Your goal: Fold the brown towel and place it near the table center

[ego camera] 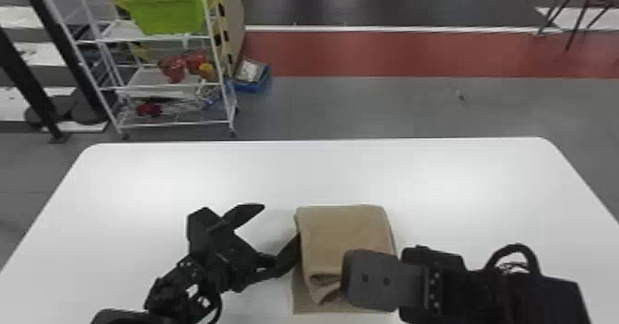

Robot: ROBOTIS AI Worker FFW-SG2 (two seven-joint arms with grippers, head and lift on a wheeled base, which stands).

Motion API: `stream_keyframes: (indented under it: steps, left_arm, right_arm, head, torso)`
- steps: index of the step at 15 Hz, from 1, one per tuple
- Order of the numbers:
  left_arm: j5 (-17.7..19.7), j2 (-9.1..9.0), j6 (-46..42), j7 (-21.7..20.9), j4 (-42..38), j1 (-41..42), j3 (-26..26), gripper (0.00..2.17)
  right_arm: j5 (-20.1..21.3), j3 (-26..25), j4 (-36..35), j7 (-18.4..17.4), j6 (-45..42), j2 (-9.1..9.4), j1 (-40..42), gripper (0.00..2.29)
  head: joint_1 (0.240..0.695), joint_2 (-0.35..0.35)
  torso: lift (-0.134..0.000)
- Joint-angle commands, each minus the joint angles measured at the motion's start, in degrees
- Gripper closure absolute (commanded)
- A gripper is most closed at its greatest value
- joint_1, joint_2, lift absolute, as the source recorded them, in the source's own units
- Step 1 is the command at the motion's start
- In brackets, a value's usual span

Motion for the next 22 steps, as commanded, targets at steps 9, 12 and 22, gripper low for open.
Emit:
stream_keyframes:
  steps: [9, 12, 22]
  left_arm:
    - [-0.8, -0.32, 0.6, -1.0, -0.3, -0.2, -0.2, 0.05]
    - [-0.8, -0.32, 0.8, -1.0, -0.4, 0.0, -0.2, 0.05]
    - [-1.0, -0.32, 0.8, -1.0, -1.1, 0.7, -0.6, 0.05]
  right_arm:
    - [2.2, 2.8, 3.1, 0.2, 3.0, 0.82, 0.3, 1.75]
    - [2.2, 3.4, 2.1, 0.2, 10.0, 0.82, 0.2, 0.13]
    - [-10.0, -2.3, -6.9, 0.2, 20.9, 2.40, 0.0, 1.79]
  head:
    - [0.695, 0.022]
    - [0.695, 0.020]
    - [0.695, 0.017]
  torso:
    - [-0.122]
    - [-0.122]
    - [-0.122]
